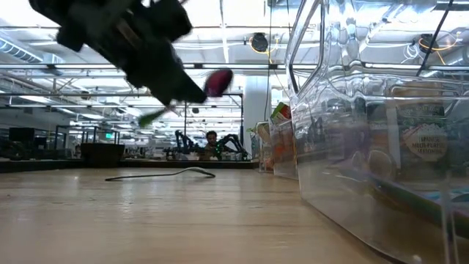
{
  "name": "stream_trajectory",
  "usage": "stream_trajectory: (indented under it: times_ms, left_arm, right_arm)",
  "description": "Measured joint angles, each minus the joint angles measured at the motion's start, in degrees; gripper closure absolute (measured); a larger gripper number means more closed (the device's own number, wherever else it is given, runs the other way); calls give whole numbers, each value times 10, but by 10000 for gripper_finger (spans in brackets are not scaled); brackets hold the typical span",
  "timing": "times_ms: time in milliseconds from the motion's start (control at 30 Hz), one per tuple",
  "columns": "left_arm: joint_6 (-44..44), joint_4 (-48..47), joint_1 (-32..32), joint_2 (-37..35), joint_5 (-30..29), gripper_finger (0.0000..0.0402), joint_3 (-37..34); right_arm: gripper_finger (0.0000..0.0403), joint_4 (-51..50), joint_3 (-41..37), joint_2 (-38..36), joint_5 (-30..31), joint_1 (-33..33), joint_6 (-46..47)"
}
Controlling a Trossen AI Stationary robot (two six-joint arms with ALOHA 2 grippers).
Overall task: Pick & Place Food Item
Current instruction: Put the purple spoon into the bottom transparent bin
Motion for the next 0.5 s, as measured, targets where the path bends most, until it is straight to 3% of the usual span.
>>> stream_trajectory:
  times_ms: [67,267,400,500]
  left_arm:
    - [12,11,0,-48,-2,396,-23]
    - [34,213,12,-178,-24,397,-167]
    - [34,463,18,-202,-47,397,-263]
    - [42,541,6,-200,-62,397,-285]
  right_arm:
    - [154,-18,0,-6,26,-1,3]
    - [154,-44,0,-18,86,-3,5]
    - [154,-41,0,-16,114,-19,-2]
    - [154,-23,0,-4,113,-47,9]
